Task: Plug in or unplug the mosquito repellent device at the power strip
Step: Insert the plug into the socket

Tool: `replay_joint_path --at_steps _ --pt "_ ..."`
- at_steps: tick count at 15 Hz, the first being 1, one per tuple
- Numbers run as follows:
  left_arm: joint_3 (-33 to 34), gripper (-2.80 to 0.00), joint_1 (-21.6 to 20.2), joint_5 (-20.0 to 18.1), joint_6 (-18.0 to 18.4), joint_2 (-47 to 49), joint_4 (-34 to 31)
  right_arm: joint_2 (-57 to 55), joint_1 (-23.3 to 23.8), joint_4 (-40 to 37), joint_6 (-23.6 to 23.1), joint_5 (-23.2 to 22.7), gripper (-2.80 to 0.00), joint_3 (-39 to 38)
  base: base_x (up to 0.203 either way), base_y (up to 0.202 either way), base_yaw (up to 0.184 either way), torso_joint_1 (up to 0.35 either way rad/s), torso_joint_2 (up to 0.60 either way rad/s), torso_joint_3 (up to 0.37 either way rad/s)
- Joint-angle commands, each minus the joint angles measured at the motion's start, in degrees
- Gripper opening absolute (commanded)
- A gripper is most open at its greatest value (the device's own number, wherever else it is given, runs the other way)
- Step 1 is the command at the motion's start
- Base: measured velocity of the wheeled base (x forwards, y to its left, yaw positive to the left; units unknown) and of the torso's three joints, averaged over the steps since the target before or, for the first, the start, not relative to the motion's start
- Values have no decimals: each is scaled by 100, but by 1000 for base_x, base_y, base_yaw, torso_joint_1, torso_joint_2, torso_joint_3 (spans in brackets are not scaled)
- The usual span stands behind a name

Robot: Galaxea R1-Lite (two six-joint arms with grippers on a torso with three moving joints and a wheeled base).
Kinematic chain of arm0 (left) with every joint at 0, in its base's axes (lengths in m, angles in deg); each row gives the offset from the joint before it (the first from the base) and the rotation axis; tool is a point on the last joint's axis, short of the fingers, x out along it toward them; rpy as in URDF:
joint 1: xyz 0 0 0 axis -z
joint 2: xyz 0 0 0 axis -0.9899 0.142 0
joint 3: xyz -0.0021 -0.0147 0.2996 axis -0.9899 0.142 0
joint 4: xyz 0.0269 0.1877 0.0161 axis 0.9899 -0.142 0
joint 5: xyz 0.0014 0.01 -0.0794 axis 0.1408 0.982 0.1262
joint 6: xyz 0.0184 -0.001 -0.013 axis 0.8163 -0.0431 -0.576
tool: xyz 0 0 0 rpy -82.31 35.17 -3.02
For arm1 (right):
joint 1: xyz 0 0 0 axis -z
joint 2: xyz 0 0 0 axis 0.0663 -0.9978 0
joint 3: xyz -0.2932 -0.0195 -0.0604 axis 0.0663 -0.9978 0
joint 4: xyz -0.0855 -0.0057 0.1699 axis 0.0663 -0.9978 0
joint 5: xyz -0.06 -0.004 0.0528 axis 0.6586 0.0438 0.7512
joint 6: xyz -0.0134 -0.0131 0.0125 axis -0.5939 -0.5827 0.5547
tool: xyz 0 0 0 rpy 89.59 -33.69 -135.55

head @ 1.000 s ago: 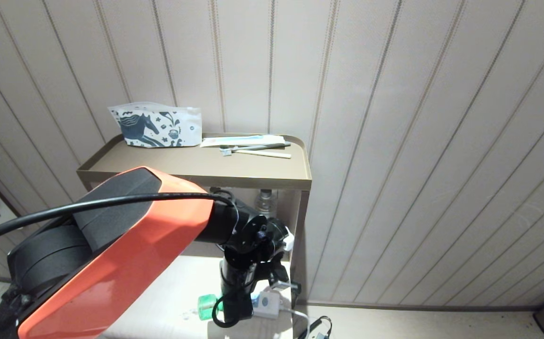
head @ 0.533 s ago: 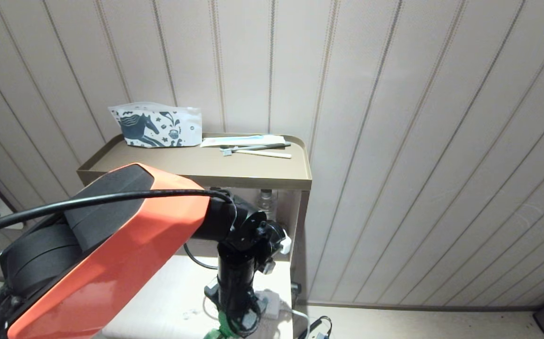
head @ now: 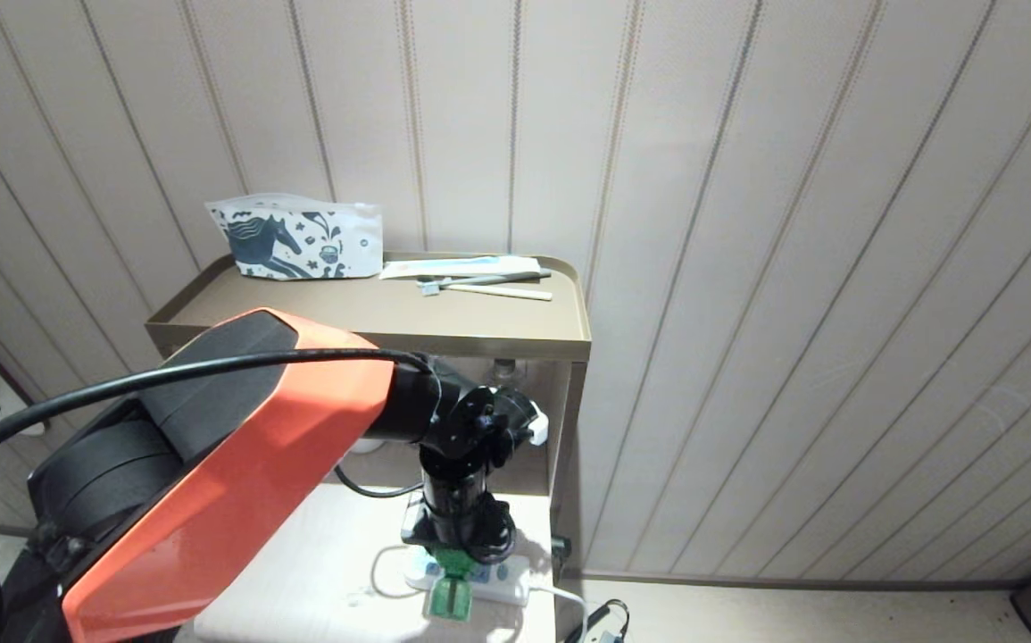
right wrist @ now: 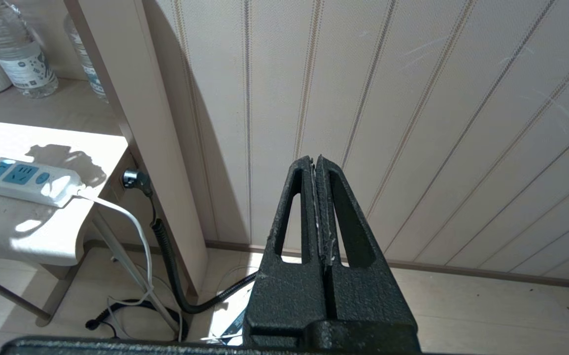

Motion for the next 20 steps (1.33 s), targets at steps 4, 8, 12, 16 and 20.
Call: replay_joint_path --at_steps 4,8,12,16,20 --pt "9 -280 -234 242 -70 264 2 3 -4 -3 -6 -2 -280 0 0 0 0 0 0 0" --pt "-154 -280 -432 260 -1 397 -15 3 4 -3 -8 -2 -280 0 0 0 0 0 0 0" --pt "-518 -280 -670 269 254 542 -117 3 1 -3 -8 -2 -280 0 0 0 0 0 0 0" --pt "-486 -280 -695 209 697 532 -562 3 -5 -3 -8 -2 -280 0 0 0 0 0 0 0" --pt "-474 -280 -650 23 730 478 -885 3 -5 -3 -8 -2 -280 0 0 0 0 0 0 0"
